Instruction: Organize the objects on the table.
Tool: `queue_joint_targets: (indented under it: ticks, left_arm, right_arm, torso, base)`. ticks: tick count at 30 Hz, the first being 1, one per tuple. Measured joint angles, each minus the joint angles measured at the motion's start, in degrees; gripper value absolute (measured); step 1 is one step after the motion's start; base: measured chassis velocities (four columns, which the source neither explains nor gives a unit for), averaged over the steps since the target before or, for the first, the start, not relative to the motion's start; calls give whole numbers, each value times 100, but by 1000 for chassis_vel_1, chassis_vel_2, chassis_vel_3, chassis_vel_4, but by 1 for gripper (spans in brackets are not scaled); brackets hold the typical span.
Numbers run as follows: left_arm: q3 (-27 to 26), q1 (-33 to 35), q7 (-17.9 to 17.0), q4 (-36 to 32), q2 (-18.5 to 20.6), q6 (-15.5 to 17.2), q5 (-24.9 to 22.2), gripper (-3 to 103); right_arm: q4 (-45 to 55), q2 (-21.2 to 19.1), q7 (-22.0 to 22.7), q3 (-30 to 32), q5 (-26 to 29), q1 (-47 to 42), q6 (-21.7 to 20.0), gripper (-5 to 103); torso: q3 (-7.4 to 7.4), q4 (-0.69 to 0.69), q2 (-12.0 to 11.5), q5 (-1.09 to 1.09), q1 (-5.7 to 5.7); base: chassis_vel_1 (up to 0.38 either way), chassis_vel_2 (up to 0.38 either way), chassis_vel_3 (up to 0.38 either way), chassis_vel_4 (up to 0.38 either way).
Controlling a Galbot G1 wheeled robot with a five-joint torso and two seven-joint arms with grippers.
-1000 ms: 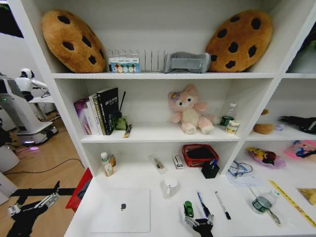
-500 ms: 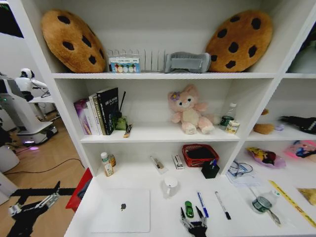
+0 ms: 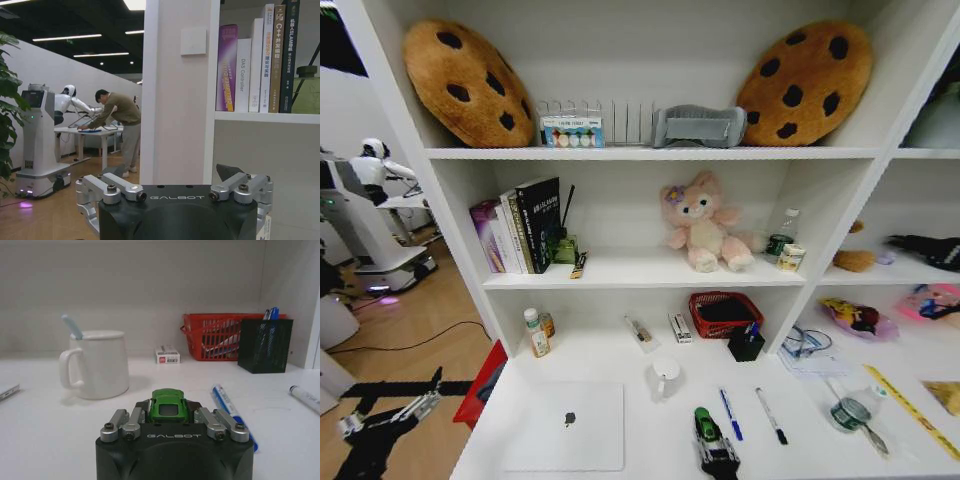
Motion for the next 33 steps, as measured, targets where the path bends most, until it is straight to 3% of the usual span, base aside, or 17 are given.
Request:
queue_joint_targets:
  ticks: [6, 8, 13, 16, 19, 22, 30, 33]
  left_arm:
    - [0, 0, 0, 0, 0, 0, 0, 100]
    - [0, 0, -1, 0, 1, 0, 1, 100]
    - [1, 0, -2, 1, 2, -1, 1, 100]
    - [1, 0, -3, 1, 1, -2, 1, 100]
    - [1, 0, -4, 1, 1, -2, 1, 100]
    - [1, 1, -3, 2, 1, -2, 1, 100]
    - [2, 1, -1, 1, 1, -2, 1, 100]
    - [2, 1, -2, 1, 1, -2, 1, 100]
  right_arm:
    - [894, -205, 33, 341, 387, -215, -78, 37]
    - [1587, -451, 126, 558, 781, -129, -355, 37]
    - [2115, -986, 281, 701, 1370, 396, -910, 37]
    - [2336, -1933, 359, 788, 2184, 1024, -1441, 37]
    - [2354, -2272, 357, 807, 2474, 1307, -1596, 37]
    - [2268, -2967, 370, 701, 3383, 2278, -1904, 37]
    - [1822, -3833, 456, 183, 4555, 3979, -2229, 37]
    - [1387, -4144, 495, -482, 4917, 4985, -2326, 37]
  torso:
    - [0, 0, 0, -1, 0]
    - [0, -1, 0, -2, 0]
    - [0, 0, 0, 0, 0]
    - [1, 1, 0, 0, 0]
    - [1, 1, 0, 1, 0]
    - [1, 0, 0, 0, 0]
    - [1, 0, -1, 0, 0]
    - [1, 0, 0, -2, 1]
  base:
    - [0, 0, 0, 0]
    - [0, 0, 0, 0]
    - [0, 0, 0, 0]
    - [0, 0, 0, 0]
    - [0, 0, 0, 0]
    - [0, 0, 0, 0]
    - [0, 0, 0, 0]
    - [0, 0, 0, 0]
